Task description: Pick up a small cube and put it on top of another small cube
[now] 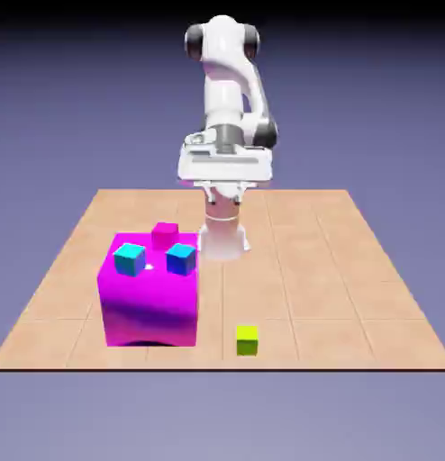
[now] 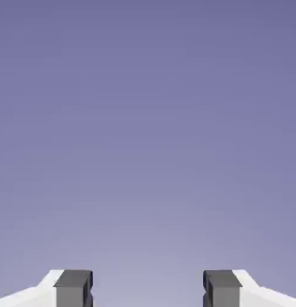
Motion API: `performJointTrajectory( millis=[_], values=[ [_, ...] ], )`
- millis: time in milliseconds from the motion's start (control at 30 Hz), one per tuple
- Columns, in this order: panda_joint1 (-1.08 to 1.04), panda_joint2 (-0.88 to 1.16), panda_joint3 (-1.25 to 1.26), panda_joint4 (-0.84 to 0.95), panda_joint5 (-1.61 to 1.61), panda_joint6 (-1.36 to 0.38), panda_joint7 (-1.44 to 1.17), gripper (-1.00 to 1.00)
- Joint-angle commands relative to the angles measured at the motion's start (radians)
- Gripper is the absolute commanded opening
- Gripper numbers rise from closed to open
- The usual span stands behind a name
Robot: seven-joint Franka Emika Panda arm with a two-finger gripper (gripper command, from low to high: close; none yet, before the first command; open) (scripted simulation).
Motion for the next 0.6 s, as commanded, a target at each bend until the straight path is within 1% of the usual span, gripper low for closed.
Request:
performJointTrajectory(
  millis=[0,567],
  values=[
    [0.012,0.036,0.0,0.021,-0.028,-0.029,-0.023,0.0],
    [0.208,0.652,0.001,0.38,-0.505,-0.52,-0.411,0.0]
  ],
)
